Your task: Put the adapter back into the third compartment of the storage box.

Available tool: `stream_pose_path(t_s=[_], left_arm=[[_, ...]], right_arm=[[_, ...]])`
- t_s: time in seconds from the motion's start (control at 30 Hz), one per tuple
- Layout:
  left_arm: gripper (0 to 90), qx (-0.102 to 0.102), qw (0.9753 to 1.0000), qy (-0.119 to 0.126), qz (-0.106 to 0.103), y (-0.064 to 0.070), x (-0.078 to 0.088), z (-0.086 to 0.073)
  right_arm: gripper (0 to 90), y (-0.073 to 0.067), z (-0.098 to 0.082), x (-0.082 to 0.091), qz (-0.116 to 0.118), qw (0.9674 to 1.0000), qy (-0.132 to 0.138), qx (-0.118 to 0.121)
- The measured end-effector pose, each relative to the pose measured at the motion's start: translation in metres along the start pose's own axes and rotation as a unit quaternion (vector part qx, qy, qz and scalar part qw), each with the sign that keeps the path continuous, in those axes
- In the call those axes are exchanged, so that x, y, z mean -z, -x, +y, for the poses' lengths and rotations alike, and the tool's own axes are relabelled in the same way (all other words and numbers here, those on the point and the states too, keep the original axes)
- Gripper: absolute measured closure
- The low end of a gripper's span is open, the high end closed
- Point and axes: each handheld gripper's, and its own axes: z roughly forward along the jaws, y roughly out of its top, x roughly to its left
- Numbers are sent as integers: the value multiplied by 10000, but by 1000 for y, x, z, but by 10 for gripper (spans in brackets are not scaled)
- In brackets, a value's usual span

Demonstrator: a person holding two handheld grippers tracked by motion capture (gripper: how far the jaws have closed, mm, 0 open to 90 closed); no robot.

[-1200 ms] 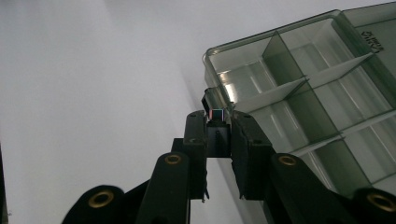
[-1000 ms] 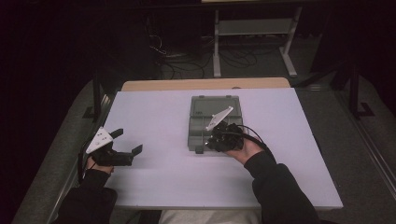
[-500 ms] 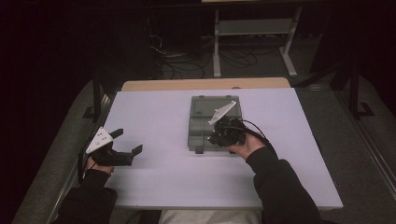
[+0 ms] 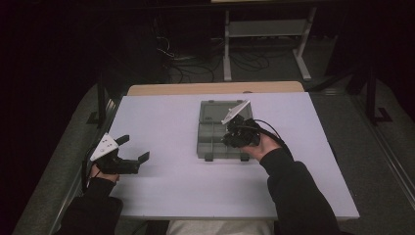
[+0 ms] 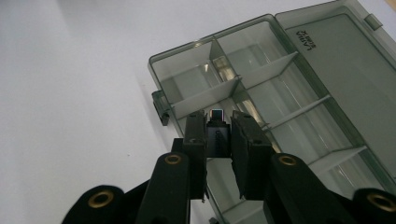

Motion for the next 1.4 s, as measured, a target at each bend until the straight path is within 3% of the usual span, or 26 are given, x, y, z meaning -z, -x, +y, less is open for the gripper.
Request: stream_pose_path(t_s=[0.37, 1.4], left_arm=[[0, -17, 10000, -18, -11, 0, 0, 0], [0, -4, 10000, -38, -47, 0, -1, 0]], right_arm=[[752, 13, 3, 4, -116, 9999, -4, -116], [752, 57, 0, -20, -366, 9970, -310, -607]])
